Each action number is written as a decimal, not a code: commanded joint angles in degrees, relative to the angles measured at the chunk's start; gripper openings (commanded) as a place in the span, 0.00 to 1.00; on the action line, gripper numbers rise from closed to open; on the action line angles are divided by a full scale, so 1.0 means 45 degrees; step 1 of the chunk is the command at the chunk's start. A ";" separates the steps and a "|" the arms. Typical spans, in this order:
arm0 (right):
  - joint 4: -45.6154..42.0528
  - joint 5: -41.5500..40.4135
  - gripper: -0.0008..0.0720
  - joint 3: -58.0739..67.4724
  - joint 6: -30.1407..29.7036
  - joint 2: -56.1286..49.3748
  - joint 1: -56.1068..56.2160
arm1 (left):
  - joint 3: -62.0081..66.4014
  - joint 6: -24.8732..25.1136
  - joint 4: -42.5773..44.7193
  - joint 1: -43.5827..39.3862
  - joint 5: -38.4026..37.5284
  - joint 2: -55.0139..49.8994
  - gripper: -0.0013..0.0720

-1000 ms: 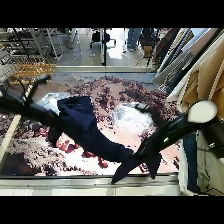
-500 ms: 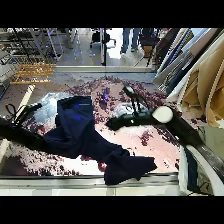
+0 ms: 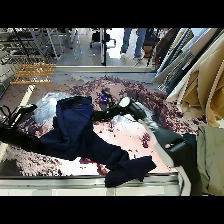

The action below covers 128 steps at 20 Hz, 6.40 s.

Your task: Fold the clothes and pants, and hang the long-sleeved shirts on hangers.

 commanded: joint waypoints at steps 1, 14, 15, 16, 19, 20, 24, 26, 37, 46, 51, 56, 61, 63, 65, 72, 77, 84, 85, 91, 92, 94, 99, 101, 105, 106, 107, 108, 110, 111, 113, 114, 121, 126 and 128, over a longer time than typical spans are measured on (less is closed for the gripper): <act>0.0010 0.0724 0.84 0.1996 0.0962 -0.2268 0.0466 | -0.0005 0.0005 0.0024 0.0019 0.0005 0.0010 0.03; -0.6013 0.5693 0.02 0.2263 0.1103 0.5236 -0.1365 | 0.0520 -0.1146 -0.1044 0.0024 0.2773 0.0010 0.03; -0.6207 0.6353 0.02 0.1909 0.1103 0.6407 -0.1311 | 0.0680 -0.1146 -0.1685 0.0015 0.2764 0.0010 0.03; -0.6110 0.7062 0.02 0.1447 0.1132 0.7359 -0.1229 | 0.0767 -0.1141 -0.2535 0.0010 0.2676 0.0010 0.03; -0.5173 0.8422 0.03 -0.1054 0.1477 0.9515 -0.0039 | 0.0719 -0.1151 -0.2875 0.0010 0.2152 -0.0044 0.03; -0.4765 0.8034 0.03 -0.2278 0.1477 1.0044 0.0704 | 0.0714 -0.1151 -0.2691 0.0010 0.2152 -0.0141 0.03; -0.6475 0.4974 0.68 -0.4697 0.1486 1.0491 0.2851 | 0.0719 -0.1141 -0.2579 0.0024 0.4405 -0.0952 0.80; -0.8427 0.4498 0.68 -0.4692 0.2016 1.0501 0.2365 | 0.0714 -0.1297 -0.0971 0.0078 0.4935 -0.1214 0.97; -0.8019 0.4396 0.68 -0.6751 0.1972 1.0506 -0.5945 | -0.5654 -0.3094 -0.3079 0.4007 0.6275 -0.0651 0.97; -0.8009 0.2093 0.72 -0.7631 0.1685 1.0156 -0.8247 | -0.7252 -0.4177 -0.5022 0.4609 0.9010 -0.1103 0.97; -0.8000 0.2225 0.73 -0.7631 0.1991 0.8432 -0.9831 | -0.7252 -0.3313 -0.6785 0.4401 0.9598 -0.3084 0.05; -0.8053 0.4677 0.73 -0.7631 0.1870 0.7878 -1.1866 | -0.6737 -0.1117 -0.9651 0.5547 0.9666 -0.3264 0.03; -0.8369 0.6091 0.75 -0.7762 0.2191 0.7868 -1.2983 | -0.6115 -0.1039 -0.9617 0.6747 0.9384 -0.3269 0.03; -0.8276 0.5965 0.75 -0.8174 0.2467 0.7723 -1.2973 | -0.6115 -0.0869 -0.9641 0.6873 0.9253 -0.3269 0.03; -0.8242 0.5795 0.75 -0.8743 0.2482 0.7378 -1.2954 | -0.6115 -0.0845 -0.9641 0.6868 0.9224 -0.3269 0.03; -0.6708 0.3322 0.73 -0.9554 0.1035 0.6436 -1.2944 | -0.6115 -0.0777 -0.9636 0.6868 0.9180 -0.3269 0.03; -0.5790 0.4299 0.02 -0.9598 0.0053 0.5751 -1.1817 | -0.6101 -0.0782 -0.9646 0.6883 0.9000 -0.3264 0.03; -0.5217 0.5542 0.03 -0.6334 -0.0010 0.9724 -1.0899 | -0.2346 -0.2297 -0.9651 0.7956 0.6528 -0.1763 0.03; -0.5251 0.5445 0.03 -0.5450 -0.0010 1.0627 -1.0904 | -0.1311 -0.2793 -0.9651 0.8121 0.6285 -0.1409 0.03; -0.6615 0.1467 0.03 -0.1836 -0.0010 1.4804 -1.0924 | 0.5557 -0.5396 -0.9636 0.9141 0.6392 -0.0340 0.03; -0.6567 0.1831 0.03 -0.1753 0.0000 1.5023 -1.0924 | 0.6324 -0.5455 -0.9588 0.9199 0.6577 -0.0398 0.03; -0.6232 0.4726 0.03 -0.2312 0.0024 1.5110 -1.0914 | 0.6931 -0.5484 -0.8820 0.9175 0.6606 -0.0539 0.03; -0.5319 0.5814 0.03 -1.1142 -0.0019 1.7544 -1.0914 | 0.6868 -0.5406 -0.3225 0.7708 0.3997 -0.1899 0.03; -0.4969 0.5790 0.03 -1.5276 -0.0437 1.8680 -1.0914 | 0.6402 -0.4862 -0.1540 0.6635 0.3458 -0.2521 0.03; -0.5741 0.4673 0.73 -1.8039 -0.0476 1.8501 -1.0924 | 0.5712 -0.4566 0.0981 0.5158 0.3196 -0.3823 0.03; -0.5955 0.3818 0.73 -1.7505 -0.0291 1.8170 -1.0924 | 0.5712 -0.4566 0.1180 0.5105 0.3191 -0.4099 0.03; -0.5853 0.2817 0.73 -1.6840 0.0039 1.7631 -1.0924 | 0.5712 -0.4566 0.1175 0.5119 0.3196 -0.4289 0.03; -0.5683 0.2016 0.71 -1.6189 0.0141 1.6815 -1.0919 | 0.5712 -0.4561 0.1229 0.5173 0.3225 -0.4439 0.03; -0.5610 0.1778 0.70 -1.4974 0.0107 1.4435 -1.0914 | 0.5712 -0.4561 0.1224 0.5265 0.3303 -0.4575 0.03; -0.5629 0.1787 0.70 -1.4294 -0.0068 1.2920 -1.0914 | 0.5712 -0.4561 0.1229 0.5314 0.3308 -0.4575 0.03; -0.5600 0.1846 0.68 -1.2968 -0.0738 1.0093 -1.0914 | 0.5717 -0.4556 0.1229 0.5396 0.3283 -0.4561 0.03; -0.5561 0.1904 0.64 -1.2410 -0.1020 0.8937 -1.0914 | 0.5712 -0.4561 0.1234 0.5416 0.3288 -0.4566 0.03; -0.4216 0.0971 0.62 -1.1268 -0.4075 0.6489 -1.0734 | 0.5712 -0.4566 0.1224 0.5459 0.3283 -0.4566 0.03; -0.4235 0.0733 0.38 -1.1268 -0.4153 0.6319 -0.9423 | 0.5712 -0.4561 0.1229 0.5459 0.3264 -0.4566 0.03; -0.4289 0.1360 0.41 -1.1268 -0.3750 0.6275 -0.9160 | 0.5712 -0.4561 0.1234 0.5493 0.3177 -0.4566 0.03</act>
